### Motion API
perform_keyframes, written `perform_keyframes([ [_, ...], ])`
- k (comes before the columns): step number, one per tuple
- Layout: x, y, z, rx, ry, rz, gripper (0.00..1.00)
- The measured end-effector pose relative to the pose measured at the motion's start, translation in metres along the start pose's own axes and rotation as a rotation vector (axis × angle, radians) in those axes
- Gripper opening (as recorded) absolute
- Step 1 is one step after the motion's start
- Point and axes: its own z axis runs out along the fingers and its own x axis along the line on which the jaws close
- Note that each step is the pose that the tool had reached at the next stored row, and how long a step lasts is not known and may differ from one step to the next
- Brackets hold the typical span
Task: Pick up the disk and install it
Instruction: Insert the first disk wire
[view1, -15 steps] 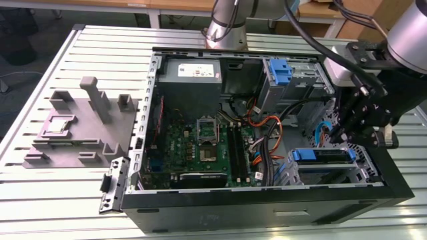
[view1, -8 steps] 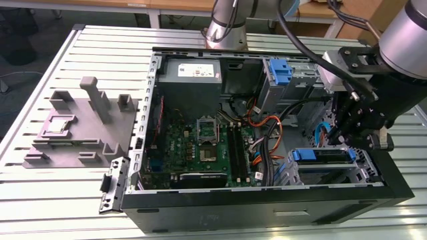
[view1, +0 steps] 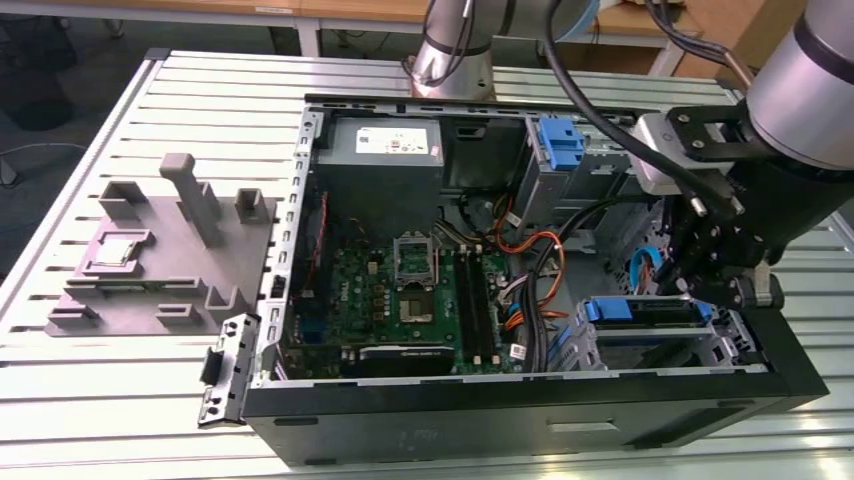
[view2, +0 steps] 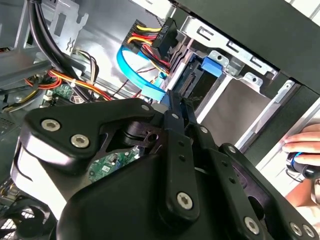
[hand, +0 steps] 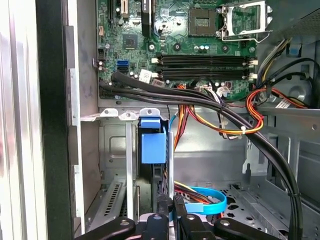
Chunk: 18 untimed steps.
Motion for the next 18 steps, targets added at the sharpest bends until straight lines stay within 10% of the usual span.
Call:
perform_keyframes([
  [7,0.0015,0.0064,0.0027,0.0222,-0.0002,-0.001,0.16],
  [18,0.0028,0.0108,0.0043,0.0328,-0.0006,-0.003,0.16],
])
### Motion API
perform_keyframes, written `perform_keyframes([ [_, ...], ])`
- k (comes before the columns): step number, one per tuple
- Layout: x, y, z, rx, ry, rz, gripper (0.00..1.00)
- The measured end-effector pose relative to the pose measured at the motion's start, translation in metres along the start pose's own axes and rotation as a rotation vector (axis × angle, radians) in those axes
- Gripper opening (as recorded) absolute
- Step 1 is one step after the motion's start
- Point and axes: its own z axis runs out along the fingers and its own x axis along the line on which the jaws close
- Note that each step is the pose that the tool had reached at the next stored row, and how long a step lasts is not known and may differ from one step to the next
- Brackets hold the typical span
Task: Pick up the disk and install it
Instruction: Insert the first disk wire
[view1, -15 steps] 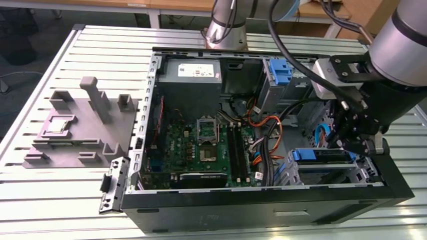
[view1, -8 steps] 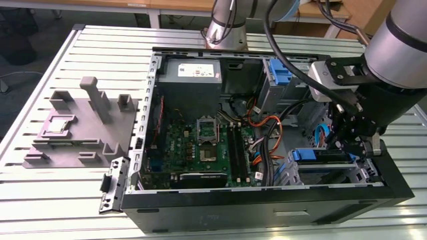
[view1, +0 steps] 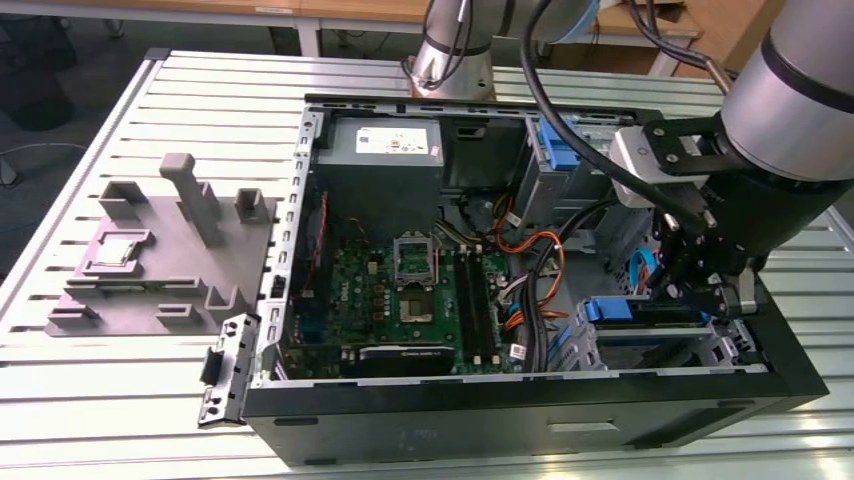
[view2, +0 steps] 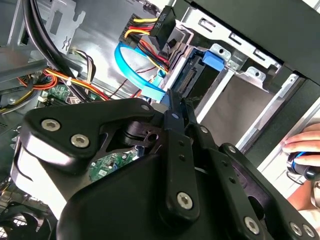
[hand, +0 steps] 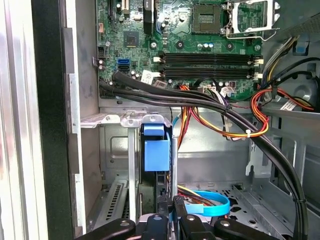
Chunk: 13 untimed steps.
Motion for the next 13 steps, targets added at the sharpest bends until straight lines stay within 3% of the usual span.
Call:
perform_keyframes([
  [13,0.0033,0.0008,0.0017,0.0043,0.0000,0.000,0.16],
])
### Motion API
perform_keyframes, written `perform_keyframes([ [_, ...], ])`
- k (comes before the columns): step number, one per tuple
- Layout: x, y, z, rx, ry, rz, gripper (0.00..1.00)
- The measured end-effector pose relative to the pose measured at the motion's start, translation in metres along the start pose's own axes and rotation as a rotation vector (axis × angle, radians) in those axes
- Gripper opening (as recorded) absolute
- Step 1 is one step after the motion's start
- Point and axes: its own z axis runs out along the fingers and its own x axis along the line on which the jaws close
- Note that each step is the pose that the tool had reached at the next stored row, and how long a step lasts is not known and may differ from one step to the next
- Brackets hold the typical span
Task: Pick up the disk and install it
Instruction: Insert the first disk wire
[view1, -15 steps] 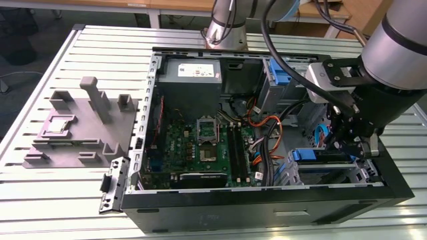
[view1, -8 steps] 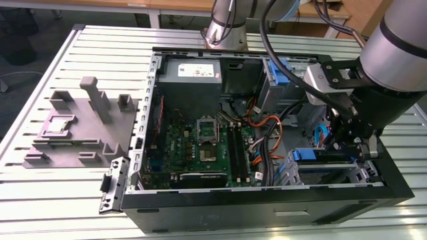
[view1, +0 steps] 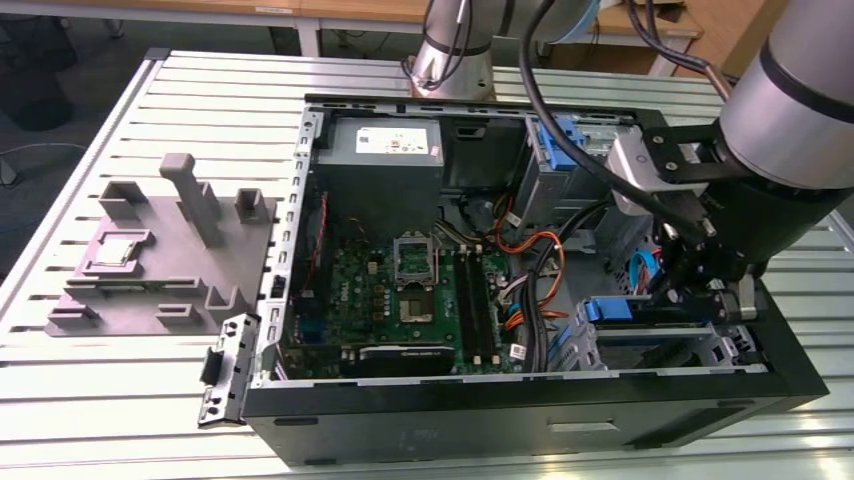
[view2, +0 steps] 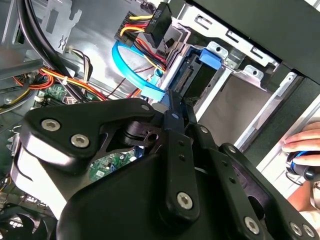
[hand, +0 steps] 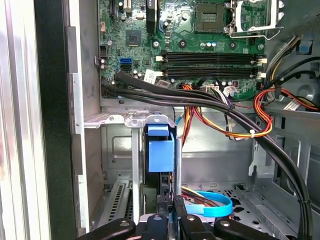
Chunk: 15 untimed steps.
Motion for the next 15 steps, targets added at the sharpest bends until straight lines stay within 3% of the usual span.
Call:
perform_keyframes([
  [15,0.0003,0.0020,0.0031,0.0034,-0.0001,0.000,0.16],
])
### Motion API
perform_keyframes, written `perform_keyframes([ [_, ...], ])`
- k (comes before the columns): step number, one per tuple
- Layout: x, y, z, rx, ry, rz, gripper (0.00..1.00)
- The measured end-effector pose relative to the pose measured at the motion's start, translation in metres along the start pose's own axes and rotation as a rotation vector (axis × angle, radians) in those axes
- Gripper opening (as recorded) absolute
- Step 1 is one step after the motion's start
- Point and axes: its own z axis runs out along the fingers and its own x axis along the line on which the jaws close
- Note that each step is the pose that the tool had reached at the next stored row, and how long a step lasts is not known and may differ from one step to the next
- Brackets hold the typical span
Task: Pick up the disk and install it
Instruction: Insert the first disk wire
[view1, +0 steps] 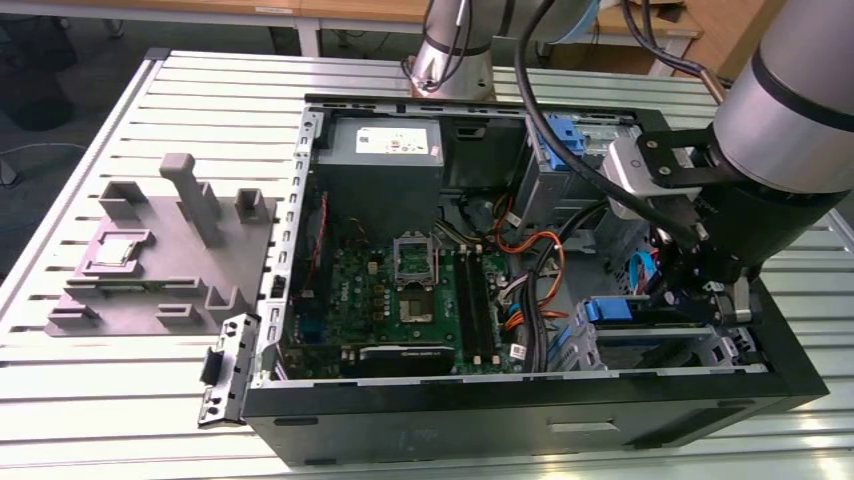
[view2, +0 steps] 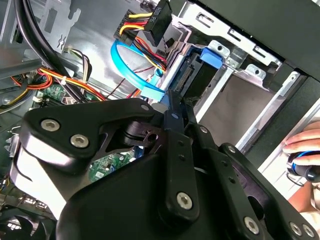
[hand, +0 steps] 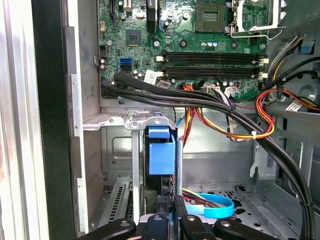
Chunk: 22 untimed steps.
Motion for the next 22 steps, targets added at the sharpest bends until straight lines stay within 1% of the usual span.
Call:
perform_keyframes([
  [4,0.0000,0.0000,-0.0003,0.0000,-0.0003,0.000,0.16],
  [8,-0.0003,-0.0006,-0.0046,0.0000,-0.0002,0.000,0.16],
  [10,-0.0003,-0.0006,-0.0045,0.0006,-0.0005,0.000,0.16],
  [14,-0.0002,0.0004,-0.0032,0.0077,-0.0005,0.000,0.16],
  [17,-0.0001,0.0013,-0.0019,0.0113,-0.0012,-0.001,0.16],
  [22,-0.0001,0.0019,-0.0009,0.0123,-0.0014,-0.001,0.16],
])
